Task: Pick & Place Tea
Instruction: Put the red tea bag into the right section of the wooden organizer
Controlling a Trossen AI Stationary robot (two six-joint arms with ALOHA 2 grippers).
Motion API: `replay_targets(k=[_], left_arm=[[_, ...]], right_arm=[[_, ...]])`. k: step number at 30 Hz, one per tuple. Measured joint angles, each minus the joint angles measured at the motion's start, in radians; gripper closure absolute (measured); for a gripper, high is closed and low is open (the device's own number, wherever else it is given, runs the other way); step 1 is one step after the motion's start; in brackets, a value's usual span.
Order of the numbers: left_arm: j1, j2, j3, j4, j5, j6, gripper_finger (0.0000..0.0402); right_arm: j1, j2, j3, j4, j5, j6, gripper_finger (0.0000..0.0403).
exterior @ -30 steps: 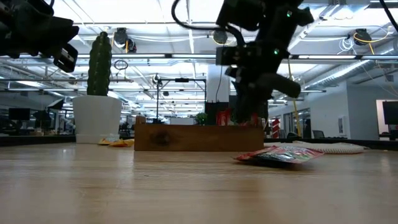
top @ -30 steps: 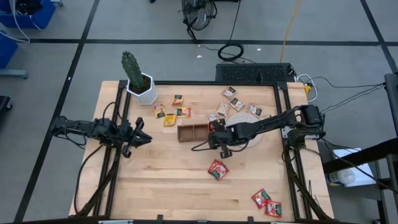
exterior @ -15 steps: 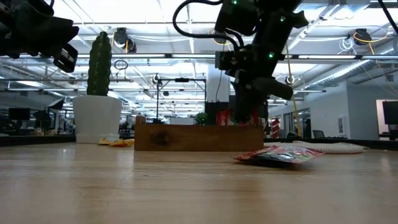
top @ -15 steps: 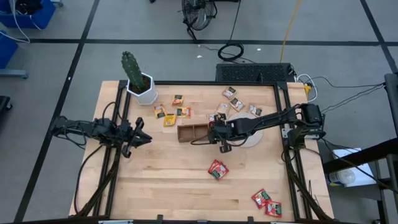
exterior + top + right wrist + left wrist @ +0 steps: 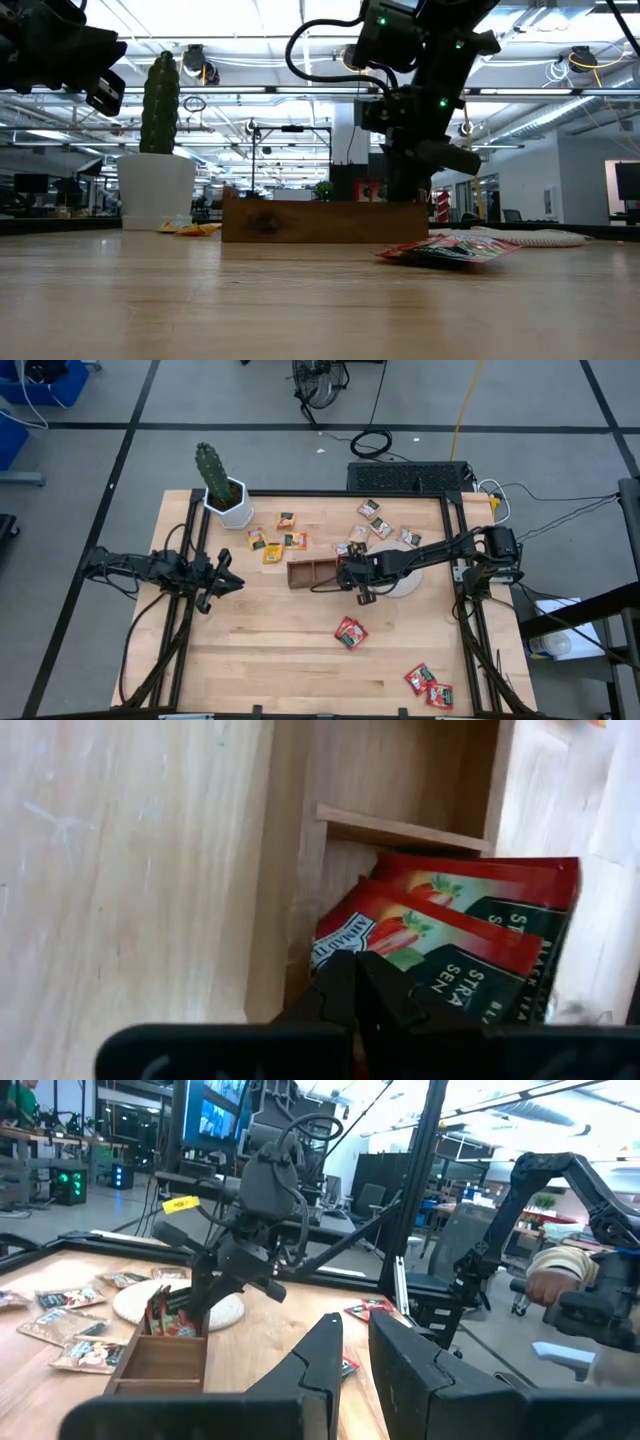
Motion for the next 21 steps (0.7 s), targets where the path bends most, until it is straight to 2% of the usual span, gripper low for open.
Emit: replay_targets(k=[6,14,18,21], left_arm=[[0.000,0.000,0.000,0.000,0.000,0.000,0.0344],[0.000,0.000,0.000,0.000,0.000,0.000,0.0344],[0.000,0.000,0.000,0.000,0.000,0.000,0.0344],[0.000,0.000,0.000,0.000,0.000,0.000,0.0344]], right_arm=[[0.016,0.000,0.000,0.031,0.130,-0.004,0.0403],[0.030,0.000,0.000,0.104,0.158,-0.006,0.0403],[0.064,0.000,0.000,0.130,0.246,-0.058,0.0403],[0.077,0.000,0.000,0.120,0.233,-0.041,0.0403]])
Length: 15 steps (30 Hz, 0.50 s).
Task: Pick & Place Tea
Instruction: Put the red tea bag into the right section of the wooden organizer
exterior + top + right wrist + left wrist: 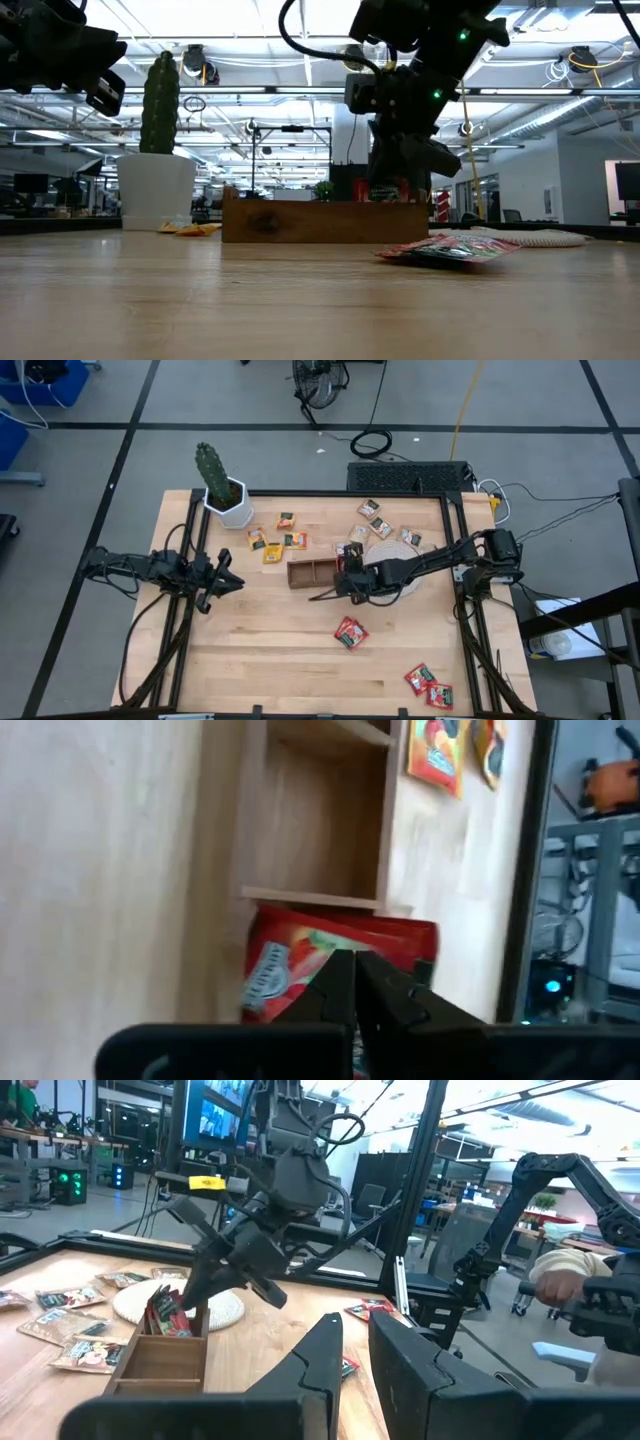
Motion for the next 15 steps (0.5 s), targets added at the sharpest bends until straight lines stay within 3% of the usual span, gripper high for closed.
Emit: replay_targets(k=[5,15], left_arm=[[0.000,0.000,0.000,0.000,0.000,0.000,0.0344],[0.000,0.000,0.000,0.000,0.000,0.000,0.0344]], right_arm=[[-0.018,0.000,0.000,-0.032,-0.151,0.034,0.0403],[-0.078,0.000,-0.084,0.038,-0.252,0.033,0.0403]])
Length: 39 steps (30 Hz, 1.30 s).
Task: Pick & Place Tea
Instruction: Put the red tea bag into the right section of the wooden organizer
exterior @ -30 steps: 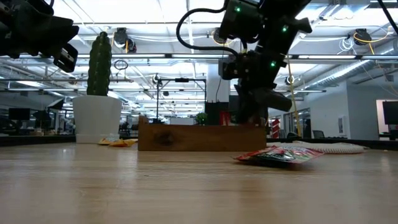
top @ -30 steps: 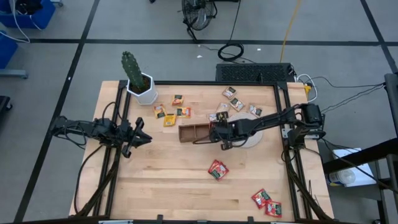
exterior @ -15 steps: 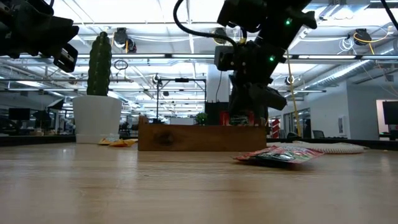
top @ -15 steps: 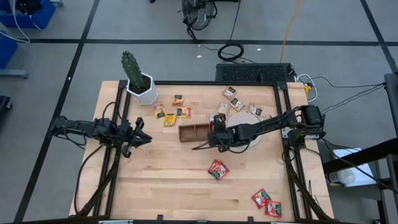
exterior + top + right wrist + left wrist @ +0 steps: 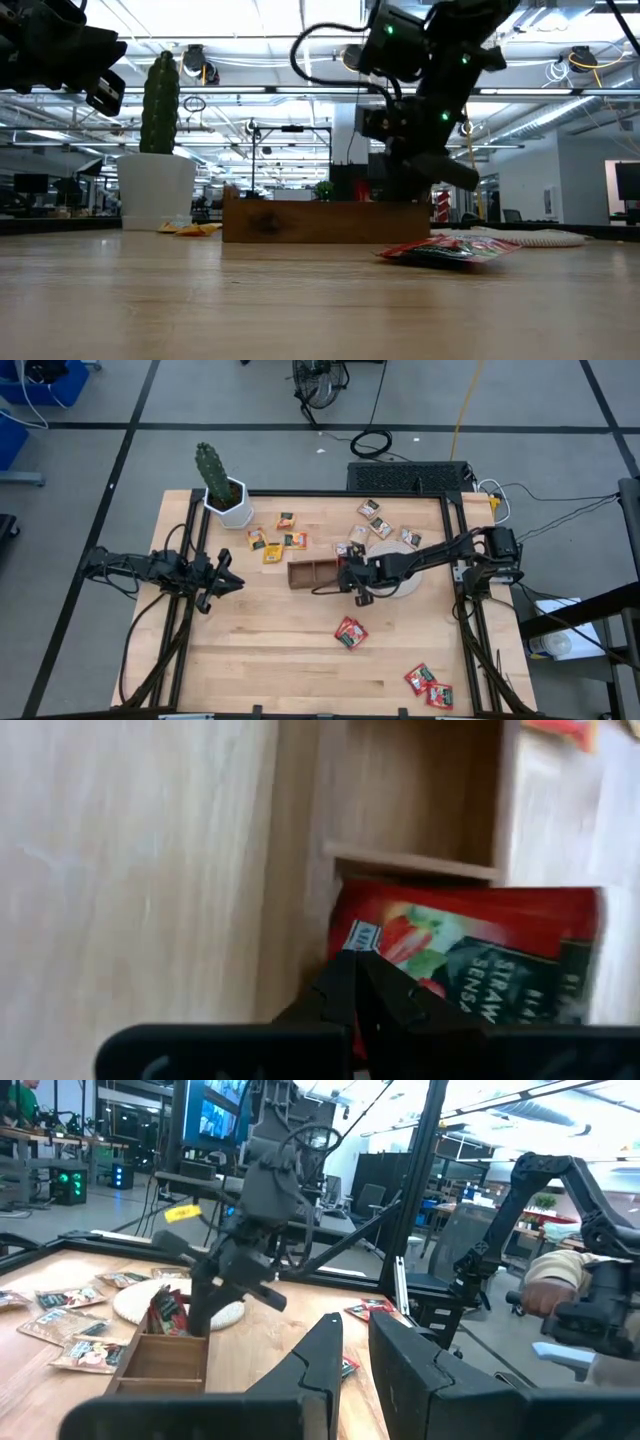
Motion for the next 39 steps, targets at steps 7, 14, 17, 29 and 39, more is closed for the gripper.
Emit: replay_targets(k=[7,14,17,29,39], left_arm=[[0.000,0.000,0.000,0.000,0.000,0.000,0.0344],[0.000,0.000,0.000,0.000,0.000,0.000,0.0344],[0.000,0.000,0.000,0.000,0.000,0.000,0.0344],[0.000,0.000,0.000,0.000,0.000,0.000,0.0344],[0.000,0.000,0.000,0.000,0.000,0.000,0.0344]], right_arm=[[-0.003,0.000,-0.027,0.009,-0.002,0.004,0.0403],[0.000,0.000,-0.028,0.018,0.073,0.014,0.0403],[0.008,0.000,-0.028,0.017,0.156,0.032,0.0403],[0.018,0.000,-0.028,0.084,0.218,0.085,0.0403],[0.140,-0.066,-0.029,0.123,0.401,0.039,0.0403]])
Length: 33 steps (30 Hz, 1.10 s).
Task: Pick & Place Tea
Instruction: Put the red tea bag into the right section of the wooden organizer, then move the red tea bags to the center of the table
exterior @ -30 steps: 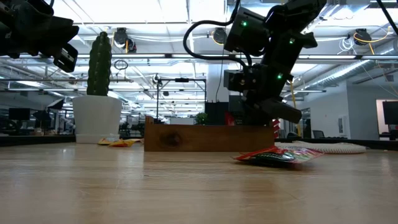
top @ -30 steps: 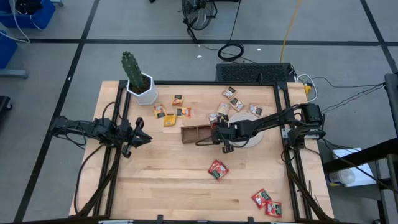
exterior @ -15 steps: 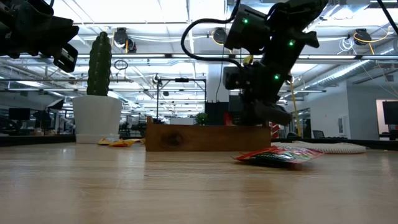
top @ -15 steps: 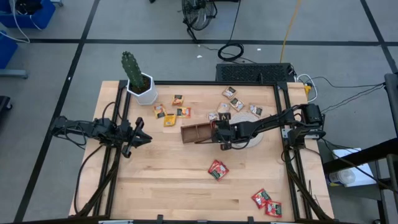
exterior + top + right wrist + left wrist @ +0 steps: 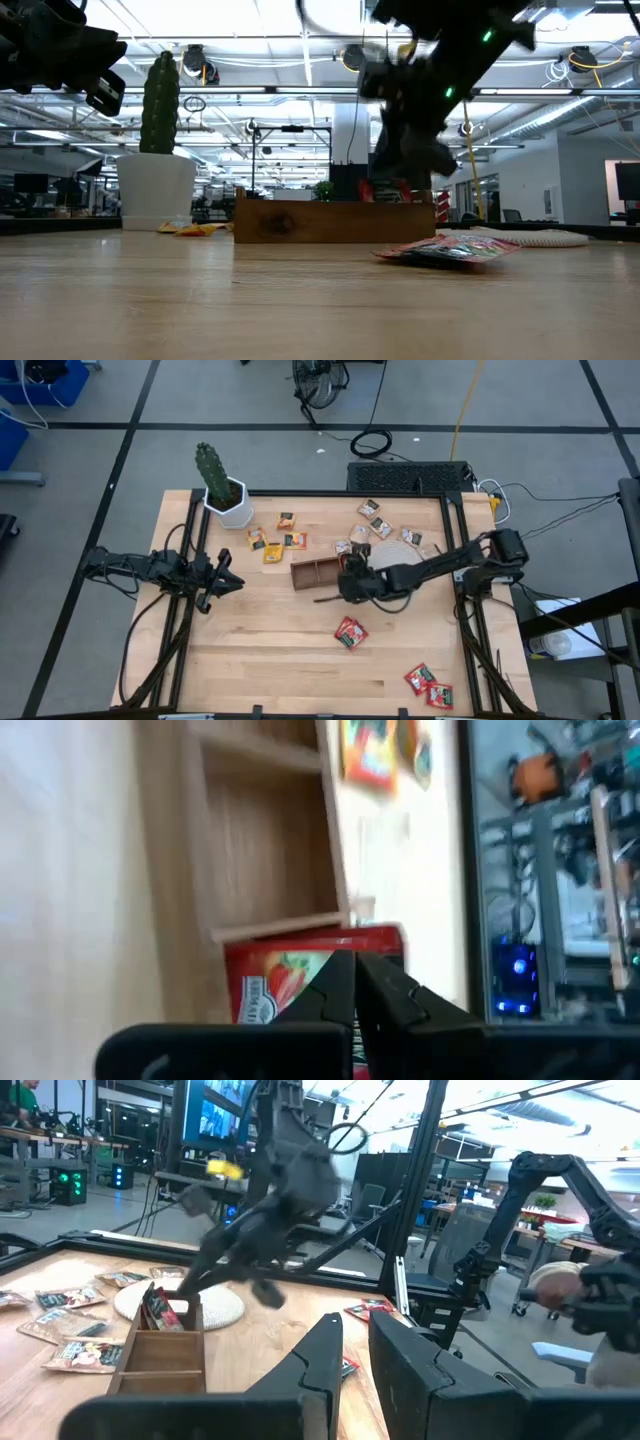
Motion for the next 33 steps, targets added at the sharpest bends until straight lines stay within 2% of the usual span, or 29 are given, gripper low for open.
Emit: replay_targets(k=[4,8,12,15,18,20,21,24,26,29,33], left_arm=[[0.000,0.000,0.000,0.000,0.000,0.000,0.0344],[0.000,0.000,0.000,0.000,0.000,0.000,0.0344],[0.000,0.000,0.000,0.000,0.000,0.000,0.0344],[0.000,0.000,0.000,0.000,0.000,0.000,0.0344],[0.000,0.000,0.000,0.000,0.000,0.000,0.0344],[0.000,0.000,0.000,0.000,0.000,0.000,0.0344],[0.000,0.000,0.000,0.000,0.000,0.000,0.0344],[0.000,0.000,0.000,0.000,0.000,0.000,0.0344],[0.000,0.000,0.000,0.000,0.000,0.000,0.0344],[0.000,0.000,0.000,-0.001,0.000,0.000,0.0344],[0.000,0.000,0.000,-0.001,0.000,0.000,0.0344]], right_arm=[[0.098,-0.097,0.000,-0.049,-0.054,0.121,0.0403],[0.206,-0.207,0.000,-0.217,-0.181,0.361,0.0403],[0.268,-0.303,-0.043,-0.280,-0.419,0.633,0.0377],[0.306,-0.333,-0.106,-0.247,-0.582,0.851,0.0323],[0.359,-0.343,-0.191,-0.117,-0.854,1.053,0.0260],[0.416,-0.343,-0.252,0.018,-1.037,1.234,0.0237],[0.463,-0.343,-0.278,0.079,-1.078,1.331,0.0234],[0.621,-0.342,-0.341,0.179,-1.081,1.581,0.0259],[0.718,-0.333,-0.362,0.177,-1.056,1.757,0.0302],[0.846,-0.313,-0.385,0.176,-0.962,1.979,0.0379],[0.941,-0.263,-0.386,0.189,-0.853,2.115,0.0393]])
